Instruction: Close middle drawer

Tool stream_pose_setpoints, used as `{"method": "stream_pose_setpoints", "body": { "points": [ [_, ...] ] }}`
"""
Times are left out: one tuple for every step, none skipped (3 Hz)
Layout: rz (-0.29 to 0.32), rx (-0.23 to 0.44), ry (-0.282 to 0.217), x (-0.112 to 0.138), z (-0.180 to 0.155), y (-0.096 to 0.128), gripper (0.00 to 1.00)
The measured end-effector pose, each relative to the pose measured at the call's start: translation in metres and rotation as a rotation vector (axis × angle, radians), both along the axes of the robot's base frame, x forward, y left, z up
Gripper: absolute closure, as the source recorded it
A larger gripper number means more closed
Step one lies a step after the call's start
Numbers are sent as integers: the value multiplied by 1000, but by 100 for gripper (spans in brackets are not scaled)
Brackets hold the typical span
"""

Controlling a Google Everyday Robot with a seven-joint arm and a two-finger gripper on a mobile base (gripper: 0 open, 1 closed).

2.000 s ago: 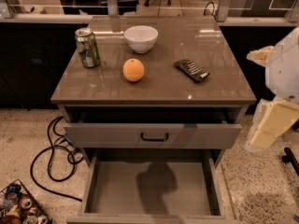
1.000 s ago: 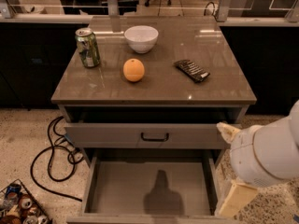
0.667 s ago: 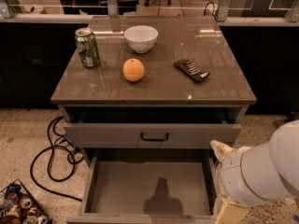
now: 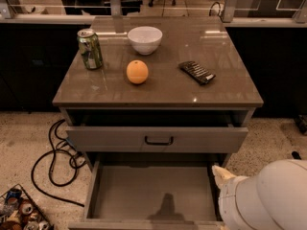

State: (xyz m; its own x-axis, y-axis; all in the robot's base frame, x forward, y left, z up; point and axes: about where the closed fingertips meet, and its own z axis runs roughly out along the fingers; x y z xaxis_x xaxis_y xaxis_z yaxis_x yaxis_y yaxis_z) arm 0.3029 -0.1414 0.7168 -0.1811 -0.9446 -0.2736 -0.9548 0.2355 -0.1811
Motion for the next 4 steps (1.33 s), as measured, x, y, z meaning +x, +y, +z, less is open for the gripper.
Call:
{"method": "stream_pose_setpoints", "body": {
  "points": [
    [-7,-36,-24,3,-14,2,0],
    [43,-71,-28,-2,-54,1,0],
    [98,-102,7,-12,-98,-2,0],
    [119,-120,42,-23,-133,-4,0]
  ]
}}
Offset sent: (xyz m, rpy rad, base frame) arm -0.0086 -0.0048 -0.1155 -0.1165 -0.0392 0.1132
